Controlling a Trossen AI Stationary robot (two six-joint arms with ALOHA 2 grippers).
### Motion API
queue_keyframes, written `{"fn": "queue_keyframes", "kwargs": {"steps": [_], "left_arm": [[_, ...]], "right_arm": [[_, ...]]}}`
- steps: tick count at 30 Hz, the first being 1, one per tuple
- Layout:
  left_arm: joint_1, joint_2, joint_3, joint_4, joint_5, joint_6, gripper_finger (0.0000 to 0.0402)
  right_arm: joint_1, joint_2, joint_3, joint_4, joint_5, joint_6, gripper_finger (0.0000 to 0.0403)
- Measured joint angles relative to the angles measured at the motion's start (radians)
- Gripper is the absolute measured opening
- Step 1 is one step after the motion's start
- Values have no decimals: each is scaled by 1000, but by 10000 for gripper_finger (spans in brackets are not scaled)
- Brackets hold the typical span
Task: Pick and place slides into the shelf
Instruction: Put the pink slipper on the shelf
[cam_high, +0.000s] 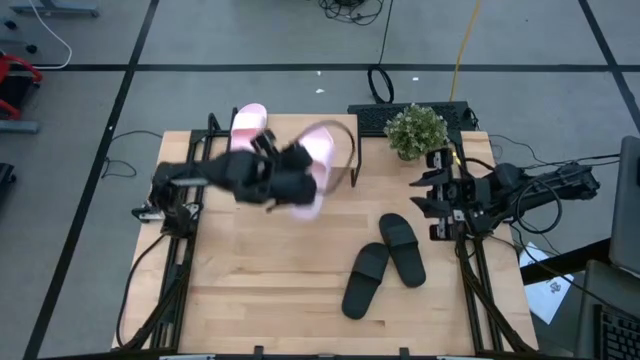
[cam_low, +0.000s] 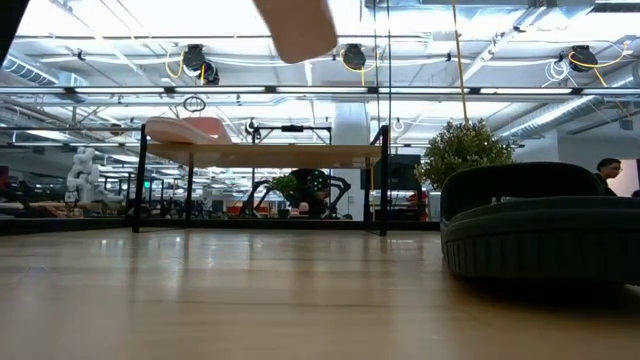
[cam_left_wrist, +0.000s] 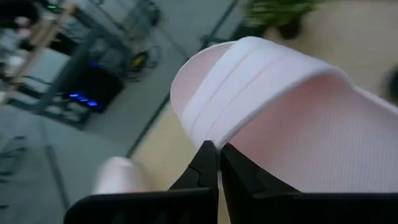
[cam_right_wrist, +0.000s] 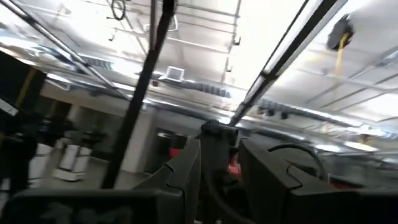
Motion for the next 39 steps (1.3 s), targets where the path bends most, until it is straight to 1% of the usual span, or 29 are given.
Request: {"fn": "queue_keyframes", "kwargs": {"steps": [8,11,13,15,17,22,27,31,34,39], "left_arm": [[256,-11,0,1,27,282,0],[341,-12,0,2,68,350,0],[385,-11,-2,4,77,395,0],[417,-11,-2,17,80,442,0],[438,-11,-2,45,80,488,0],[465,-12,-35,177,114,596,0],[494,-12,-128,229,117,642,0],[523,-26,-218,293,136,645,0],[528,-73,-298,389,136,668,0],[537,-196,-482,557,182,685,0]], "right_arm": [[-1,0,0,20,141,-67,105],[-7,0,0,21,146,-71,105],[-12,0,0,21,146,-82,105],[-20,0,0,35,152,-87,105],[-27,0,0,52,187,-97,105],[-37,0,0,66,242,-156,105],[-38,0,0,68,246,-163,105],[-38,0,0,69,247,-175,105],[-38,0,0,69,251,-191,105],[-38,0,0,69,327,-199,105]]}}
